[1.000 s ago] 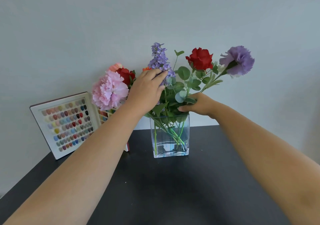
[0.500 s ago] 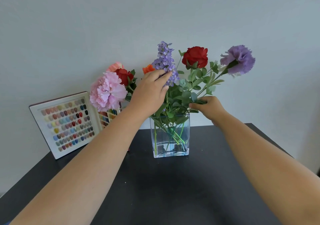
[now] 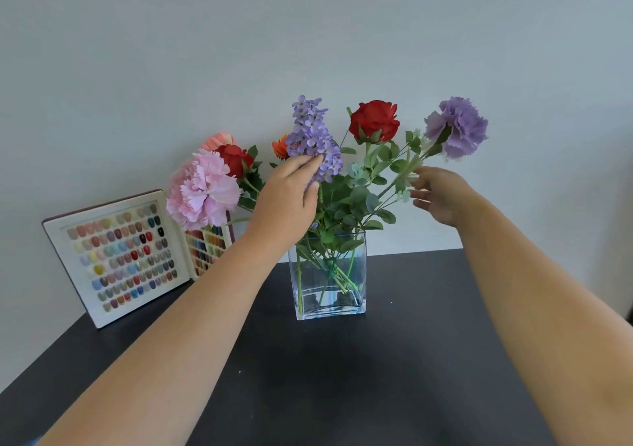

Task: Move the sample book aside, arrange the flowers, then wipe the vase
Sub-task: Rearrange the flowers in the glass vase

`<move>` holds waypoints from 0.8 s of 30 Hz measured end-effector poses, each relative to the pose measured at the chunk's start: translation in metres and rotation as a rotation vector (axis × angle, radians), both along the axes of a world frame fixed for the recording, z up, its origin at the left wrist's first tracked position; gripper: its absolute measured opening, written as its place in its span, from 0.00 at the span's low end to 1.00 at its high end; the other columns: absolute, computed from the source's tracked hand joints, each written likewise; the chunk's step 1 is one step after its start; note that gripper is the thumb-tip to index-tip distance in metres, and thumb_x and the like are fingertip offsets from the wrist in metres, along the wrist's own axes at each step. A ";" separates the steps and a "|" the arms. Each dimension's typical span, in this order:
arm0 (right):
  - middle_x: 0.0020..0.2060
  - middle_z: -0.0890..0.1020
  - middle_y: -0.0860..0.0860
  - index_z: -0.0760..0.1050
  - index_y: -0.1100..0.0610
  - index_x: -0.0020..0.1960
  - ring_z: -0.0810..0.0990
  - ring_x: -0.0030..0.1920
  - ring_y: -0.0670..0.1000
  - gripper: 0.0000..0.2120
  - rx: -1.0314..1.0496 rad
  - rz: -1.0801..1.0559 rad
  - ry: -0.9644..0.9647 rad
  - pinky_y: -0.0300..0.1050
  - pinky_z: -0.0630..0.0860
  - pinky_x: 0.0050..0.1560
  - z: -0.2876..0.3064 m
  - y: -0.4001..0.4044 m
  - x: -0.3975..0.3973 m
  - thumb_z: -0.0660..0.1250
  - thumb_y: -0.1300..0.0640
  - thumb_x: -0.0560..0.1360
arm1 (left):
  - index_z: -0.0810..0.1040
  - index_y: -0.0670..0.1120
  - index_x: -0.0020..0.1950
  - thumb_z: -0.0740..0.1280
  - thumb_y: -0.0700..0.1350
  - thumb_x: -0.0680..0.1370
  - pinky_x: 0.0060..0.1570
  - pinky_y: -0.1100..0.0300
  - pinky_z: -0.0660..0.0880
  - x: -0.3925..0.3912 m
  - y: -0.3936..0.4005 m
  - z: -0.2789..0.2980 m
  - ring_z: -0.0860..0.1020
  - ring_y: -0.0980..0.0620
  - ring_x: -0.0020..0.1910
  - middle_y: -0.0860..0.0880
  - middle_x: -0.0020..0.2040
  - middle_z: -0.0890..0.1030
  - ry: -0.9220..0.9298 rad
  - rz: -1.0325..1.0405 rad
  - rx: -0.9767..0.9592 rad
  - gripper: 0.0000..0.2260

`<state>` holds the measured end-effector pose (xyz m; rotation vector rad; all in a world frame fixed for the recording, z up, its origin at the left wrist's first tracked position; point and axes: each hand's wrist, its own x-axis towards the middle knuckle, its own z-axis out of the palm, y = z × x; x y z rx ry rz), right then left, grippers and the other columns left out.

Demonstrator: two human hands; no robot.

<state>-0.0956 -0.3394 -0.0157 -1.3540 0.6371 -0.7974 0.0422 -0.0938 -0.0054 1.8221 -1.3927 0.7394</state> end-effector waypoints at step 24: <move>0.40 0.83 0.64 0.79 0.68 0.51 0.84 0.37 0.60 0.08 -0.501 0.015 0.295 0.58 0.82 0.45 0.060 0.016 0.049 0.69 0.69 0.72 | 0.70 0.44 0.72 0.62 0.38 0.80 0.61 0.68 0.61 0.001 -0.014 0.005 0.71 0.51 0.65 0.46 0.68 0.74 -0.011 -0.024 0.002 0.20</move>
